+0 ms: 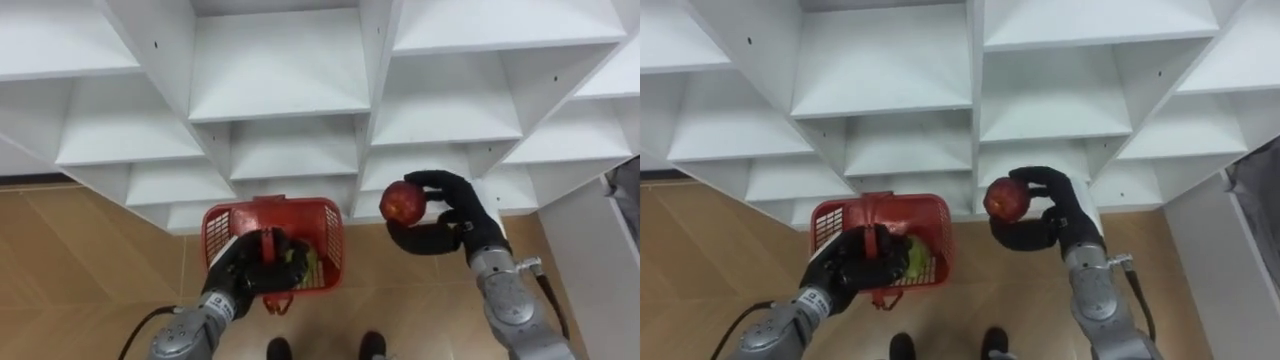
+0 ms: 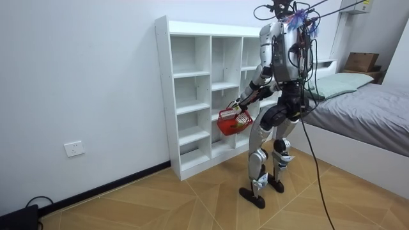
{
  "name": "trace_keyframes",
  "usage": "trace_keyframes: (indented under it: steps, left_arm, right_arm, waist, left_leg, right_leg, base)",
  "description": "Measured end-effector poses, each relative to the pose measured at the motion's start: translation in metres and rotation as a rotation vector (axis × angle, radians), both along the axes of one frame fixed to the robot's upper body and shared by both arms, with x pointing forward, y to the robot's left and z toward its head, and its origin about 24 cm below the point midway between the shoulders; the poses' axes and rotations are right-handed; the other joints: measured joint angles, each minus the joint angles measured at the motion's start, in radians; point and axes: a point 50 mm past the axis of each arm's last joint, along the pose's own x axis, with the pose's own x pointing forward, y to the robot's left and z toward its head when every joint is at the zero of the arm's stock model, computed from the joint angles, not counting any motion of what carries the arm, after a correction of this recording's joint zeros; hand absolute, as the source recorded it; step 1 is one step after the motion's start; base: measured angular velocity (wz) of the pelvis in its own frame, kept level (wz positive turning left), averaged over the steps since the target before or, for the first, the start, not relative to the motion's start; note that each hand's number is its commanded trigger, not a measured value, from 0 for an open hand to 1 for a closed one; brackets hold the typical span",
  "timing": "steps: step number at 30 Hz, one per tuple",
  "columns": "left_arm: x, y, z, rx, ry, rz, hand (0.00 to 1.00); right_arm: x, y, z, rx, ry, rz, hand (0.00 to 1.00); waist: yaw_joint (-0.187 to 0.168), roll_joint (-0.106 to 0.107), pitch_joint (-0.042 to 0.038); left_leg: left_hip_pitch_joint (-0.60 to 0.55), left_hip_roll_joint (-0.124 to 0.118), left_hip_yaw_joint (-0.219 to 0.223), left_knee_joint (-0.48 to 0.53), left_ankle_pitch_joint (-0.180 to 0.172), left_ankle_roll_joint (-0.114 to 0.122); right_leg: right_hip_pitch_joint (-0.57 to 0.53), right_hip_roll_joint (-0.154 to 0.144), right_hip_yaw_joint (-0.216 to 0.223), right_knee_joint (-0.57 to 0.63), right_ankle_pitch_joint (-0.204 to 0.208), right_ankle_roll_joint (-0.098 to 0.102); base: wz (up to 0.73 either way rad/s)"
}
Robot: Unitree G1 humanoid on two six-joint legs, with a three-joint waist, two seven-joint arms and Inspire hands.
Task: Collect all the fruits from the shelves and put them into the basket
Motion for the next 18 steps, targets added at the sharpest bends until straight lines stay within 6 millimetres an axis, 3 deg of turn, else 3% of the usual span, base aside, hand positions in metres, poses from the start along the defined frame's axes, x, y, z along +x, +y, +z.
trace_keyframes:
  steps: [7,18]
  left_arm:
    - [0.0,-0.01,0.0,-0.005,-0.005,-0.052,1.0]
    - [0.001,-0.018,0.002,-0.021,-0.013,-0.112,1.0]
  right_arm:
    - [0.002,0.03,0.001,0.036,0.015,0.142,1.0]
    - [0.008,0.045,0.01,-0.012,0.0,0.283,1.0]
  waist:
    - [0.006,0.009,0.0047]
    - [0.001,0.011,0.0047]
  left_leg:
    - [-0.006,0.0,0.008,-0.011,-0.002,-0.001]
    - [-0.016,0.0,0.01,-0.014,-0.002,-0.001]
  right_leg:
    - [-0.011,0.005,0.012,-0.012,0.001,0.002]
    - [-0.019,-0.002,0.011,-0.011,0.001,0.004]
  base:
    - [-0.04]
    - [0.0]
